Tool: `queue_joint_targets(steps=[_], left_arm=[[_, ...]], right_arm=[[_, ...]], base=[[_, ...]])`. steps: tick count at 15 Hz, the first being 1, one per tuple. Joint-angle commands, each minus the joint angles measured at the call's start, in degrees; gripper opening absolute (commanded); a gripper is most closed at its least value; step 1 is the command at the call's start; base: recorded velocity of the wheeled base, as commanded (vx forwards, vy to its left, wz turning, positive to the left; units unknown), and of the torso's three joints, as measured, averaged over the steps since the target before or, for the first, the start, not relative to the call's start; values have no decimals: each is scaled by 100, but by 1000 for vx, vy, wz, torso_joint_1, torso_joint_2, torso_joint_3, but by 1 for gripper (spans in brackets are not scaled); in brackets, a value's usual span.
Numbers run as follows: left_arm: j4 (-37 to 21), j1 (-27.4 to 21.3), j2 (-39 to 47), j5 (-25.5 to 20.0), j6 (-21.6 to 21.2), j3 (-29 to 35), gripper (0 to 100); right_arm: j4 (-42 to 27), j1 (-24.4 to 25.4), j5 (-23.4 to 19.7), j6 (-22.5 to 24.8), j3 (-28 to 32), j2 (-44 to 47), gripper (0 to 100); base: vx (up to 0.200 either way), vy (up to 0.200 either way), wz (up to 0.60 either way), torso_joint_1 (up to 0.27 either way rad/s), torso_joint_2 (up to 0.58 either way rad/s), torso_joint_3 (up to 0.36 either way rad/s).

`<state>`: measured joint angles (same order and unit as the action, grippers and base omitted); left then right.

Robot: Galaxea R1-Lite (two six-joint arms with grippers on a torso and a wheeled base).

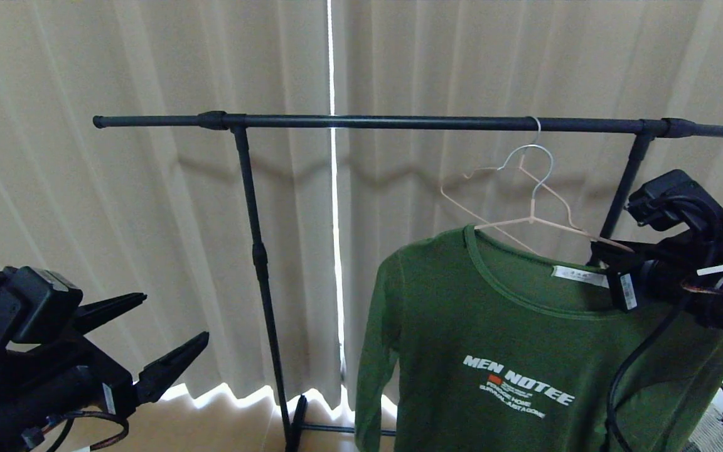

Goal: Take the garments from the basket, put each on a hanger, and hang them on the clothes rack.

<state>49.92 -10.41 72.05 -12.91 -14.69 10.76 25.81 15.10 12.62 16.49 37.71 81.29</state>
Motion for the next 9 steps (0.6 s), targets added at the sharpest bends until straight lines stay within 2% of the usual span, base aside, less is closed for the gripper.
queue_joint_targets(steps=[1, 4, 8, 9], left_arm=[[0, -128, 11, -1, 1, -48, 100], [0, -198, 11, 8, 1, -57, 100], [0, -251, 11, -1, -8, -83, 100], [0, -251, 11, -1, -8, -83, 100]], right_arm=[[3, 10, -5, -6, 9, 1, 0], [-6, 19, 48, -278, 123, 36, 0], [-23, 19, 259, -384, 606, 265, 0], [-23, 19, 426, -393, 817, 414, 0]], base=[[200, 0, 0, 12, 2, 2], [200, 0, 0, 2, 4, 2], [0, 0, 0, 0, 0, 0], [0, 0, 0, 0, 0, 0]])
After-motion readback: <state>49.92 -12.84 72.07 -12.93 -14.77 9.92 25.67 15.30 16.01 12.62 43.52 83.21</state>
